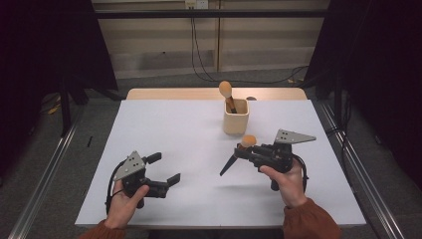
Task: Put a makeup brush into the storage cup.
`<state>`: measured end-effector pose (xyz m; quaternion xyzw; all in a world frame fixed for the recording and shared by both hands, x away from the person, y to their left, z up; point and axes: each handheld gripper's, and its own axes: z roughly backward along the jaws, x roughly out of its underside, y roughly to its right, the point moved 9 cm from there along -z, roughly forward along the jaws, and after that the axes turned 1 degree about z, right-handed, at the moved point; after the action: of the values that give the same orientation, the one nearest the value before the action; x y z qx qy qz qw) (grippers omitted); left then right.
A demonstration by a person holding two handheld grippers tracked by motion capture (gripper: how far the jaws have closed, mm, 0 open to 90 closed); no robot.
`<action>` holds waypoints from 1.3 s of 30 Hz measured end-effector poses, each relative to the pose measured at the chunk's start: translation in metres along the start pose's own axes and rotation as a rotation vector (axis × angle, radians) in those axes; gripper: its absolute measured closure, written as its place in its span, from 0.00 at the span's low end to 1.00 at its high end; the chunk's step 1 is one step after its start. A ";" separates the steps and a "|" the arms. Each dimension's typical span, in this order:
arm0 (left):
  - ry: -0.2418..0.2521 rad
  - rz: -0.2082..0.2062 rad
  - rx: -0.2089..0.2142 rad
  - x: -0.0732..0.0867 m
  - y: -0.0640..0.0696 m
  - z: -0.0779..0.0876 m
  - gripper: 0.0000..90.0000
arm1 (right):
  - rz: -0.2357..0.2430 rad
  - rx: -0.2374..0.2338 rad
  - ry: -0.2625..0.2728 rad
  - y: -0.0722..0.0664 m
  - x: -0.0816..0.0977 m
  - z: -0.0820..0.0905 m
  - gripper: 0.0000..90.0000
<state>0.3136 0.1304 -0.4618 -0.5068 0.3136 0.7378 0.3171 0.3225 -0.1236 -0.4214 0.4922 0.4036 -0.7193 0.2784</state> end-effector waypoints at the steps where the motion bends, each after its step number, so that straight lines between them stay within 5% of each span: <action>1: 0.000 -0.003 -0.015 0.001 -0.001 0.002 0.02 | 0.001 0.004 0.001 0.001 -0.001 0.001 0.81; 15: 0.024 0.056 -0.139 0.019 -0.028 0.027 0.02 | 0.064 0.074 -0.025 0.020 -0.014 0.007 0.81; 24: 0.065 0.065 -0.150 0.019 -0.026 0.030 0.03 | 0.100 0.113 -0.022 0.029 -0.032 0.009 0.81; 39: 0.052 0.034 -0.149 0.021 -0.023 0.029 0.03 | 0.114 0.194 0.021 0.057 -0.070 0.017 0.81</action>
<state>0.3095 0.1705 -0.4766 -0.5424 0.2744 0.7511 0.2576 0.3849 -0.1673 -0.3707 0.5464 0.3065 -0.7327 0.2658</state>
